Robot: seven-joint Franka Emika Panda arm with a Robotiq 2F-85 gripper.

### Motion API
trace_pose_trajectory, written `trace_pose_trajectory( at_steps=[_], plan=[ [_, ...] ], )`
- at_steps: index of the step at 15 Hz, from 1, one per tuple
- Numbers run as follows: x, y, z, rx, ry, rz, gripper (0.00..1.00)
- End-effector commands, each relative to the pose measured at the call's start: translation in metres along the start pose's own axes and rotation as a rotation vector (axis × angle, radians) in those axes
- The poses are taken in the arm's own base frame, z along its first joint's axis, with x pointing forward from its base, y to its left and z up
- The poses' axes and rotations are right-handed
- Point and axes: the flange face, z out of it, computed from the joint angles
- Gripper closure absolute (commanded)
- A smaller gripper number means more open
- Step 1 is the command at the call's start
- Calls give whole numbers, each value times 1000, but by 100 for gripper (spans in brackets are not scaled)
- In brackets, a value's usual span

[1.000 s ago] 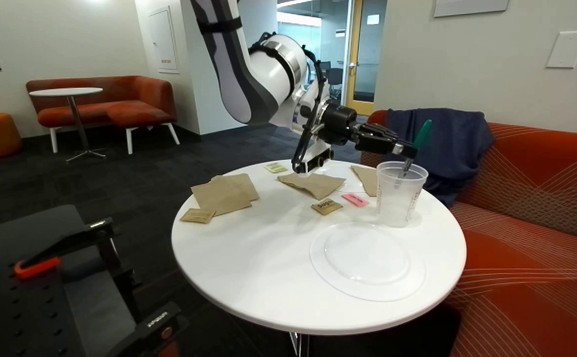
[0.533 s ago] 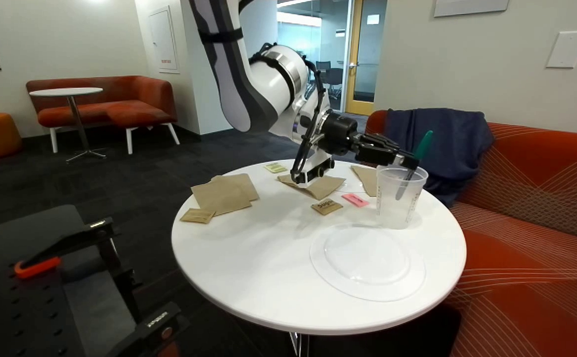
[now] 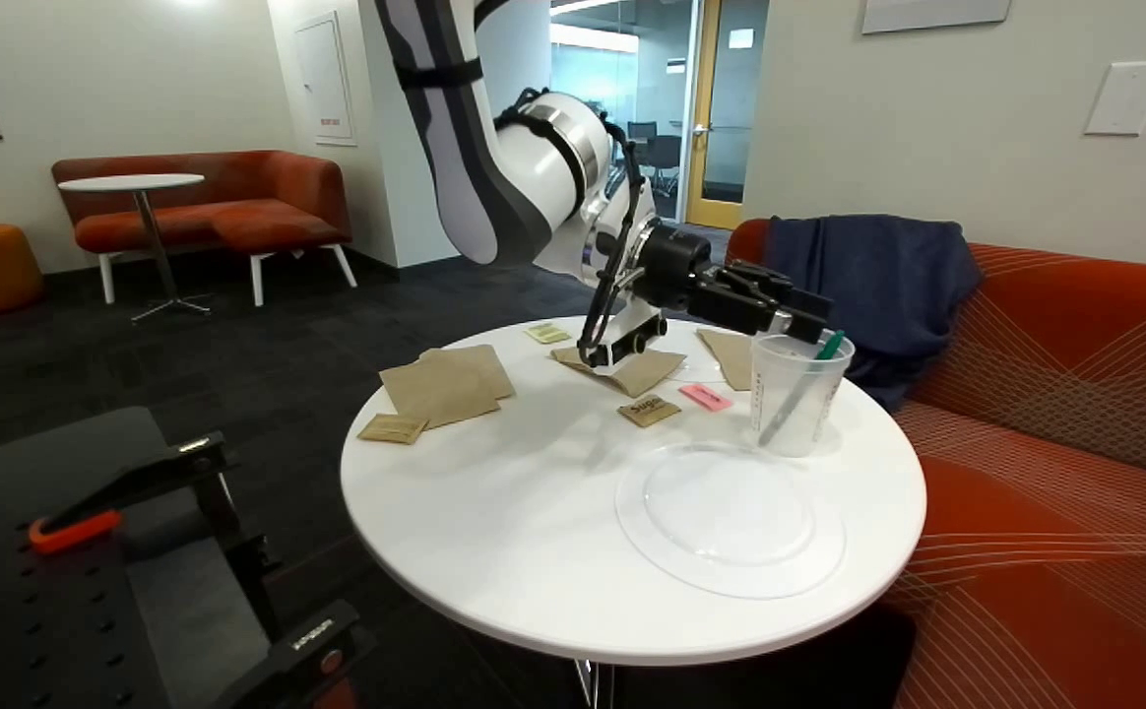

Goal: Get the marker from the table and place it in the transparent cup

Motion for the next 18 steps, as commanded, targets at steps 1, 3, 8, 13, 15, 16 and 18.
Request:
trace_pose_trajectory(
  at_steps=[1, 3, 8, 13, 15, 16, 18],
  plan=[
    [16, 3, -4, 7, 47, 51, 0],
    [36, -8, -9, 4, 57, 66, 0],
    [80, -7, -28, 5, 93, 115, 0],
    [110, 6, -58, 17, 71, 102, 0],
    [123, 16, -68, 16, 36, 84, 0],
    [129, 21, -72, 9, 26, 73, 0],
    [145, 31, -80, 0, 5, 61, 0]
  ],
)
